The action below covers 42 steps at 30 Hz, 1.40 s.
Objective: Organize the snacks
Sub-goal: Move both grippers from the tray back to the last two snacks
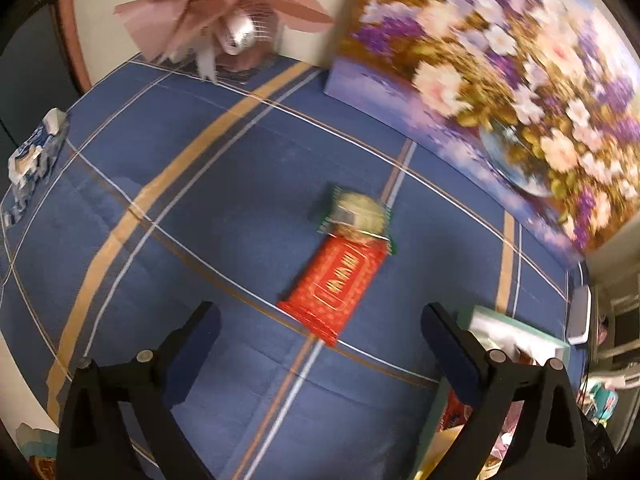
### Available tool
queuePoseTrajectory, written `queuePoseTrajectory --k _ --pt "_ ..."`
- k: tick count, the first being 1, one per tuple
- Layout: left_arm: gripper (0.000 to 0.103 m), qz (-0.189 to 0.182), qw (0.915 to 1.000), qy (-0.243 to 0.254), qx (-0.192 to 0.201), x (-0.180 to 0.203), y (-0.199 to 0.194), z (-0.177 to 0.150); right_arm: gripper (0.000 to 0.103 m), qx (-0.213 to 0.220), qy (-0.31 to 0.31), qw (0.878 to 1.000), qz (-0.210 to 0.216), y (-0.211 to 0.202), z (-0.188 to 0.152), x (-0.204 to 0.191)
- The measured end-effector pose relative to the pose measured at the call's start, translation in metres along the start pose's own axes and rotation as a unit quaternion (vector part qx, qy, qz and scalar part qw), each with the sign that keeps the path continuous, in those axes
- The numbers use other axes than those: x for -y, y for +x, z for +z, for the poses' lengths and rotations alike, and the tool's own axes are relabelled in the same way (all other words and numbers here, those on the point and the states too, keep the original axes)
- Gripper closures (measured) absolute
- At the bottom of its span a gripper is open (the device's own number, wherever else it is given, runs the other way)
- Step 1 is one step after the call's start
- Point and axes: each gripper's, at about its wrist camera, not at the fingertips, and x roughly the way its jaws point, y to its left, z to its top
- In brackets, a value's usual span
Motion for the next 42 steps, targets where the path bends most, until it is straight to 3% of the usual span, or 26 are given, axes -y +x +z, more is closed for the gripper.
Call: queuePoseTrajectory --k 21,33,42 --pt "0.003 0.006 0.9970 -0.076 0.008 -0.078 0.001 0.034 0.000 -0.006 -0.094 0.995 0.023 0.019 -0.028 -0.114" --pt "0.003 0.026 0.9985 -0.048 -0.002 -0.087 0.016 0.043 0.000 -0.024 -0.123 0.991 0.036 0.042 -0.042 -0.156" --pt "0.003 0.058 0.9975 0.000 -0.041 -0.075 0.050 0.037 0.000 -0.046 -0.128 0.990 0.042 0.068 -0.049 -0.170"
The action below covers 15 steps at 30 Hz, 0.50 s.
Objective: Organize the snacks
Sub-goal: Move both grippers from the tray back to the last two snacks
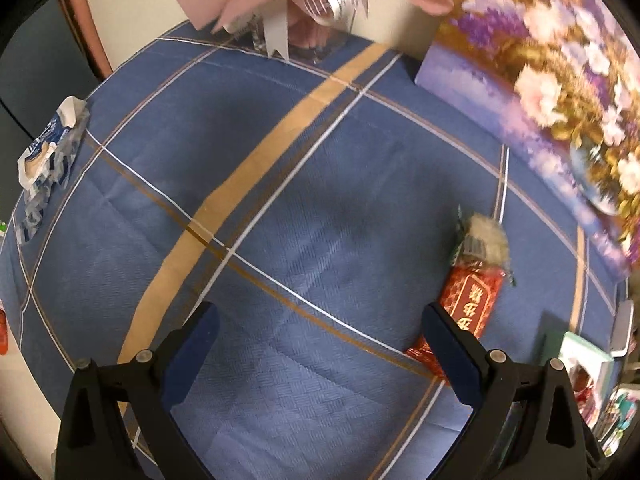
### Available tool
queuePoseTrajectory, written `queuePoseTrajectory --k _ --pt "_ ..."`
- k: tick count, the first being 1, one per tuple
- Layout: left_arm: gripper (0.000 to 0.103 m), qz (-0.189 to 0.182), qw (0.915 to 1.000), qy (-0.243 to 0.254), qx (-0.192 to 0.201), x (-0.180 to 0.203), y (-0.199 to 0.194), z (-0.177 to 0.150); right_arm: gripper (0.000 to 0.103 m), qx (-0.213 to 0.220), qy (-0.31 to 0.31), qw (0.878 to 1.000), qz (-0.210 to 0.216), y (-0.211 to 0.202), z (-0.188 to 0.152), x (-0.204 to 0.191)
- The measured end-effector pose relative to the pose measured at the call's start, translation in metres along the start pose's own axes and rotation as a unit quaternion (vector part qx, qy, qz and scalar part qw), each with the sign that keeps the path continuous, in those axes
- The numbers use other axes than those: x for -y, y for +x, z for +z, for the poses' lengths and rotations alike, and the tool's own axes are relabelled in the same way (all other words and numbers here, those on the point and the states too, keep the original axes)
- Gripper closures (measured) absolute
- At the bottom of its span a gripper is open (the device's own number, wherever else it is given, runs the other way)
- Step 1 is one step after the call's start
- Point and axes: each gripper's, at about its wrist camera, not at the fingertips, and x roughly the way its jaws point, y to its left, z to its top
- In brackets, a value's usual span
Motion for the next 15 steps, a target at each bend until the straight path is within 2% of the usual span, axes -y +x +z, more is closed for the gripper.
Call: queuePoseTrajectory --k 6,15 --pt "0.003 0.011 0.9998 0.015 -0.011 0.009 0.017 0.001 0.000 -0.008 -0.002 1.000 0.005 0.015 0.006 -0.007" --pt "0.003 0.031 0.9995 0.009 -0.002 0.005 0.036 0.013 0.000 -0.009 0.007 1.000 0.014 0.044 0.019 -0.013"
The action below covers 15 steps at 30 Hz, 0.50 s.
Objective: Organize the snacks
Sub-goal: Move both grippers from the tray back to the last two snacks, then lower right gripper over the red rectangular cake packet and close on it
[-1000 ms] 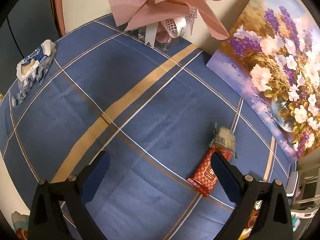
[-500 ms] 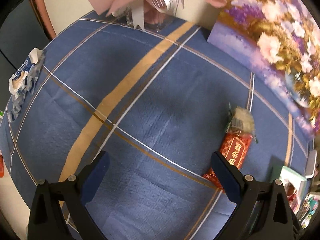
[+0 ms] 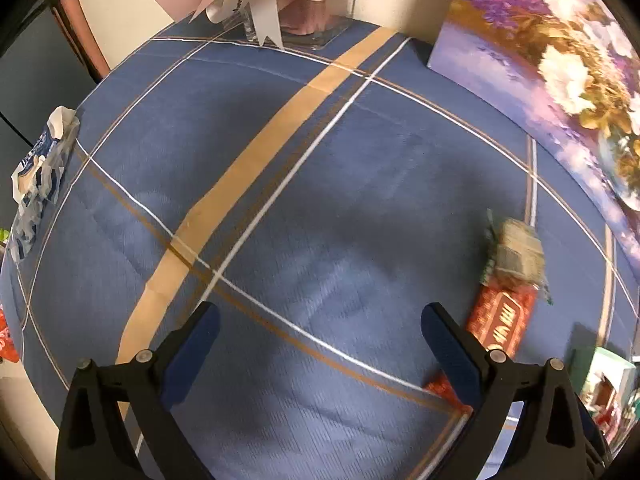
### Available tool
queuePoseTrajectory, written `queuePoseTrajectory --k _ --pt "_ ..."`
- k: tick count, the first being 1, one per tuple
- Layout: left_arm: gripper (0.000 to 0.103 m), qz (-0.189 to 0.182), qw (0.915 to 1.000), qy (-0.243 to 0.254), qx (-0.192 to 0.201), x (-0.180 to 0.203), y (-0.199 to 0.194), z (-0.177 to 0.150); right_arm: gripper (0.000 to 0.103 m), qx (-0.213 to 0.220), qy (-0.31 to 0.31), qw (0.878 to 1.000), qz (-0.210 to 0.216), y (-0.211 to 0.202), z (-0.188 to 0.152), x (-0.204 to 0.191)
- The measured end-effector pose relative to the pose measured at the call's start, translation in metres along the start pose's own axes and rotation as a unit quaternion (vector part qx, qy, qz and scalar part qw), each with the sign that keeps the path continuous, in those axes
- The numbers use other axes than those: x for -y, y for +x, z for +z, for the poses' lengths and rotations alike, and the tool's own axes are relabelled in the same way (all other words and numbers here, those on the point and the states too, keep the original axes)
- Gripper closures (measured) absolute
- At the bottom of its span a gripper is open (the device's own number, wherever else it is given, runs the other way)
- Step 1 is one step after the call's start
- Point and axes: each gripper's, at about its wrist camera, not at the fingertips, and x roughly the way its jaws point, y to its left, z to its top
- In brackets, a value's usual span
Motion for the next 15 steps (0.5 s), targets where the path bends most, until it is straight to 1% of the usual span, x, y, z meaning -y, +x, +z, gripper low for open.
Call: queuePoseTrajectory --k 4,11,13,15 --pt "0.003 0.013 0.9999 -0.002 0.002 -0.005 0.011 0.006 0.000 -0.003 -0.003 1.000 0.006 0.013 0.003 -0.007" --pt "0.003 0.019 0.9995 -0.025 0.007 -0.019 0.021 0.012 0.000 0.004 -0.036 0.999 0.001 0.025 0.006 -0.032" --pt "0.003 0.020 0.9993 -0.031 0.010 -0.023 0.022 0.014 0.000 0.002 -0.044 0.999 -0.004 0.031 0.006 -0.039" --pt "0.003 0.019 0.9992 -0.033 0.011 -0.026 0.023 0.016 0.000 0.008 -0.058 0.998 -0.023 0.035 0.005 -0.047"
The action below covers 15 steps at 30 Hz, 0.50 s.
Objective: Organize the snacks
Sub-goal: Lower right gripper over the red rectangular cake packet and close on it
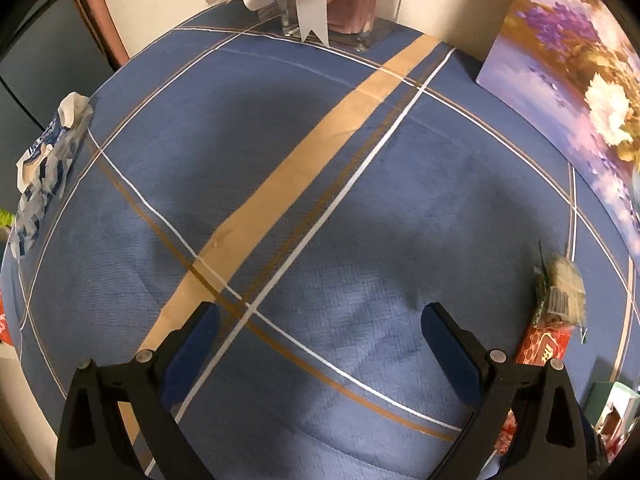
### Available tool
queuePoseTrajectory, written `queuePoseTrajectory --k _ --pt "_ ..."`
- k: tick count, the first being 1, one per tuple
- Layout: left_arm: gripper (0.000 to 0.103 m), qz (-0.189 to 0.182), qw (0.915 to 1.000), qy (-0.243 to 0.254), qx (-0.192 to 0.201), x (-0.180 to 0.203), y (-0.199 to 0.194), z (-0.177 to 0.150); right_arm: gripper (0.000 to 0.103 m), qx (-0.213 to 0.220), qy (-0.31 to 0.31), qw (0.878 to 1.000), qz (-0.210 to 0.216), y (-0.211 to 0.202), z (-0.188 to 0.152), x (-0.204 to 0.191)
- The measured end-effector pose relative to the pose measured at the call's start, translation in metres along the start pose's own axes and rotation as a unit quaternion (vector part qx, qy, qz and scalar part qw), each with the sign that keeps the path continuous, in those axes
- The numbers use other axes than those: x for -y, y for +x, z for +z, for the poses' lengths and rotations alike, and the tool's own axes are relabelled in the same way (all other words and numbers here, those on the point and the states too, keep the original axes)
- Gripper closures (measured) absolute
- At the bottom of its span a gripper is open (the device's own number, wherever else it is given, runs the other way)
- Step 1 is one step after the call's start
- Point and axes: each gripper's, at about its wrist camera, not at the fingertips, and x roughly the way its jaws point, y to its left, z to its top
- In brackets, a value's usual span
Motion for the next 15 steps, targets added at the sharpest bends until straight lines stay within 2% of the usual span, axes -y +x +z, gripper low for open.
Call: queuePoseTrajectory --k 5,15 --pt "0.002 0.000 1.0000 -0.002 0.005 -0.004 -0.002 -0.002 0.000 0.016 -0.016 0.999 -0.034 0.008 0.003 -0.014" --pt "0.003 -0.007 0.9999 0.006 0.007 0.001 -0.003 -0.004 0.003 0.027 -0.012 0.999 -0.026 0.006 0.004 0.002"
